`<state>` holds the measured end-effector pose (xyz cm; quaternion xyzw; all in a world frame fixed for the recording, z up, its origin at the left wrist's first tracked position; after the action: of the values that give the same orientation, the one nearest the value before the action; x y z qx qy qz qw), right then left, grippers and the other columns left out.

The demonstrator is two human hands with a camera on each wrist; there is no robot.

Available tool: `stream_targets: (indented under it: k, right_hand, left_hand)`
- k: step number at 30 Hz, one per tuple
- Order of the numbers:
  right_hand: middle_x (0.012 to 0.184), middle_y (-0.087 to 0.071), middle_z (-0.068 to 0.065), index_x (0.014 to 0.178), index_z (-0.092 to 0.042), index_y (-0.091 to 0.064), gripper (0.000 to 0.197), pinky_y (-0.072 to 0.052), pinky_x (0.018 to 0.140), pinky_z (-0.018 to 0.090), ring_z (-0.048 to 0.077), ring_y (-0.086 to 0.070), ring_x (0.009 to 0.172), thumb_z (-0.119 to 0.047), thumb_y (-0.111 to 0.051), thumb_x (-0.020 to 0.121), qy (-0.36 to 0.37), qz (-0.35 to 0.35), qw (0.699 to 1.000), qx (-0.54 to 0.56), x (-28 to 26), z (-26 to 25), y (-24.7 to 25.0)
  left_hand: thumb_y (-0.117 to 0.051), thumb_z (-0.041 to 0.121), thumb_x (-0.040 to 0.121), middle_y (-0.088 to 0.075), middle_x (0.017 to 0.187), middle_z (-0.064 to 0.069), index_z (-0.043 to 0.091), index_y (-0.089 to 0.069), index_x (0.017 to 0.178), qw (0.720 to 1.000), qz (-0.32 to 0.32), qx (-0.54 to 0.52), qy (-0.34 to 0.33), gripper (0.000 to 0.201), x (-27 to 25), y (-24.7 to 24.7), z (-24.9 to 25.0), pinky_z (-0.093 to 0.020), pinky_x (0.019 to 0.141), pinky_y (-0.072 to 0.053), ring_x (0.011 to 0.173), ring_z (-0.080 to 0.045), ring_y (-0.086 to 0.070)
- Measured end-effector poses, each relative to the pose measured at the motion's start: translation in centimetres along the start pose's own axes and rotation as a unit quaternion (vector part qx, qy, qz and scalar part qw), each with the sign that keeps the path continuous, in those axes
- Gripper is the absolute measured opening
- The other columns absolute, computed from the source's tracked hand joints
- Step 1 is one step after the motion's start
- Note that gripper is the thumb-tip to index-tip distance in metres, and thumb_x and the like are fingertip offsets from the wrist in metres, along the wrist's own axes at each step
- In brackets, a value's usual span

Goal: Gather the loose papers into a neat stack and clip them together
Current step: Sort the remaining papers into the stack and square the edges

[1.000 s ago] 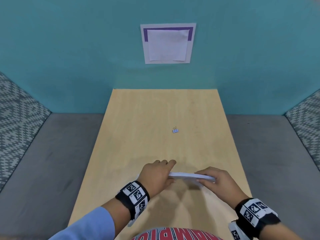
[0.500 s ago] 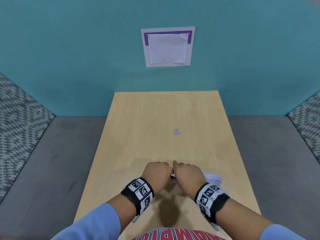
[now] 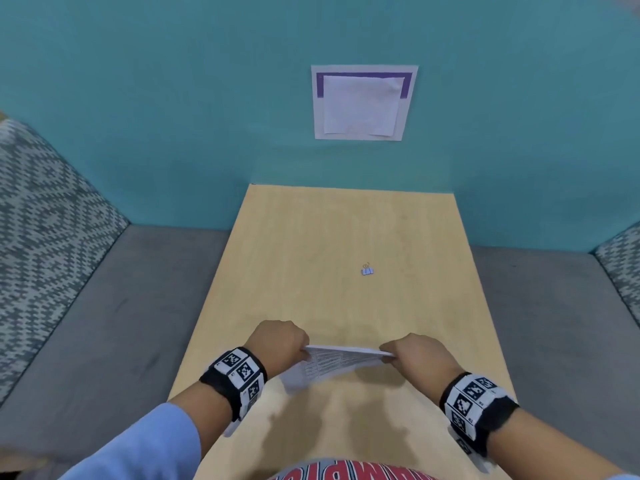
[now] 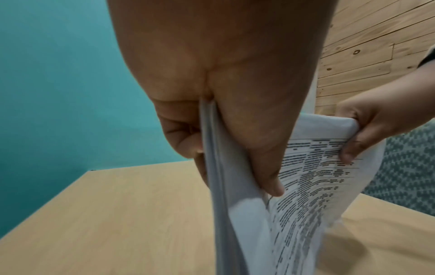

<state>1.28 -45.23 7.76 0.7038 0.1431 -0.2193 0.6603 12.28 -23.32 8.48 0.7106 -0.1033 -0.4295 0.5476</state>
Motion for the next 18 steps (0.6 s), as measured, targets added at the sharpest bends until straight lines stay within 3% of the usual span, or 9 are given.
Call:
stream_targets:
  k: [5, 8, 10, 12, 14, 15, 16, 17, 18]
  right_hand:
    - [0.084, -0.057, 0.0, 0.105, -0.023, -0.068, 0.025, -0.037, 0.063, 0.033, 0.027, -0.052, 0.075, -0.037, -0.047, 0.103, -0.004, 0.007, 1.0, 0.0, -0.9, 2.3, 0.1]
    - [0.082, -0.058, 0.001, 0.095, -0.023, -0.063, 0.027, -0.034, 0.058, 0.034, 0.026, -0.051, 0.074, -0.043, -0.047, 0.104, -0.007, 0.005, 1.0, 0.013, -1.2, 3.2, 0.1]
    - [0.079, -0.06, 0.002, 0.085, -0.026, -0.054, 0.028, -0.032, 0.055, 0.034, 0.026, -0.051, 0.071, -0.047, -0.047, 0.103, -0.016, 0.011, 1.0, 0.022, -1.1, 4.3, 0.3]
    - [0.075, -0.058, 0.001, 0.082, -0.024, -0.049, 0.025, -0.03, 0.054, 0.031, 0.025, -0.049, 0.069, -0.04, -0.047, 0.102, -0.026, 0.0, 0.999, 0.026, -0.9, 5.7, 0.1]
    - [0.083, -0.065, 0.003, 0.083, -0.024, -0.048, 0.017, -0.036, 0.057, 0.03, 0.026, -0.054, 0.071, -0.026, -0.045, 0.099, -0.042, -0.028, 0.999, 0.005, -1.1, 6.7, 0.0]
    - [0.091, -0.068, 0.003, 0.088, -0.026, -0.052, 0.013, -0.045, 0.067, 0.032, 0.026, -0.06, 0.079, -0.022, -0.045, 0.099, -0.048, -0.035, 0.998, -0.021, -1.2, 6.8, 0.4]
    - [0.101, -0.069, 0.001, 0.099, -0.029, -0.057, 0.01, -0.049, 0.085, 0.037, 0.026, -0.066, 0.094, -0.025, -0.047, 0.1, -0.044, -0.025, 0.997, -0.053, -1.4, 6.5, 1.0]
    - [0.115, -0.069, -0.001, 0.117, -0.031, -0.058, 0.02, -0.043, 0.102, 0.046, 0.024, -0.064, 0.113, -0.034, -0.052, 0.099, -0.033, 0.0, 0.996, -0.079, -1.4, 5.7, 1.9]
    - [0.13, -0.065, -0.003, 0.136, -0.03, -0.053, 0.044, -0.033, 0.111, 0.053, 0.023, -0.057, 0.129, -0.045, -0.057, 0.095, -0.013, 0.021, 0.997, -0.08, -1.6, 4.0, 2.8]
  left_hand:
    - [-0.056, 0.049, 0.104, -0.057, 0.082, -0.004, 0.013, -0.072, 0.096, 1.0, -0.011, -0.005, 0.012, 0.04, -1.1, 0.3, -1.4, -0.033, 0.068, -0.039, 0.078, -0.03, -0.056]
    - [-0.054, 0.046, 0.106, -0.055, 0.085, -0.006, 0.011, -0.065, 0.09, 1.0, -0.023, -0.017, -0.001, 0.04, -1.5, 0.6, -1.0, -0.034, 0.069, -0.038, 0.078, -0.029, -0.052]
    - [-0.054, 0.044, 0.107, -0.056, 0.086, -0.008, 0.006, -0.07, 0.098, 0.999, -0.028, -0.025, -0.003, 0.042, -1.6, 0.9, -0.7, -0.033, 0.069, -0.038, 0.078, -0.03, -0.053]
    - [-0.054, 0.041, 0.107, -0.063, 0.091, -0.016, 0.003, -0.072, 0.104, 0.999, -0.036, -0.025, -0.007, 0.042, -1.8, 1.5, -0.5, -0.034, 0.069, -0.039, 0.082, -0.035, -0.061]
    - [-0.055, 0.039, 0.107, -0.073, 0.104, -0.02, 0.003, -0.074, 0.106, 0.999, -0.041, -0.013, -0.017, 0.04, -2.0, 2.2, -0.1, -0.035, 0.069, -0.04, 0.094, -0.039, -0.07]
    - [-0.056, 0.037, 0.107, -0.075, 0.108, -0.02, 0.003, -0.074, 0.107, 0.999, -0.041, -0.001, -0.024, 0.039, -2.0, 2.7, 0.2, -0.035, 0.069, -0.041, 0.097, -0.04, -0.072]
    - [-0.056, 0.036, 0.107, -0.075, 0.11, -0.02, 0.003, -0.075, 0.108, 0.999, -0.041, 0.014, -0.033, 0.037, -2.1, 3.2, 0.6, -0.035, 0.069, -0.041, 0.098, -0.04, -0.072]
    - [-0.057, 0.034, 0.107, -0.075, 0.112, -0.02, 0.004, -0.075, 0.11, 0.998, -0.039, 0.031, -0.041, 0.036, -2.2, 3.8, 1.0, -0.035, 0.069, -0.041, 0.099, -0.04, -0.073]
    - [-0.057, 0.033, 0.107, -0.076, 0.113, -0.02, 0.004, -0.075, 0.112, 0.997, -0.036, 0.05, -0.049, 0.034, -2.4, 4.5, 1.5, -0.036, 0.07, -0.042, 0.1, -0.04, -0.073]
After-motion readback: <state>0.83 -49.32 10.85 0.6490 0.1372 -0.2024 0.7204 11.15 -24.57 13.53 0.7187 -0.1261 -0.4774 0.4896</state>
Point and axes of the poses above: each hand's wrist, its own x-axis towards the middle knuckle, its own y-axis out of the back of the hand, z = x × y, the point moved 6 cm from there along x, towards the middle knuckle
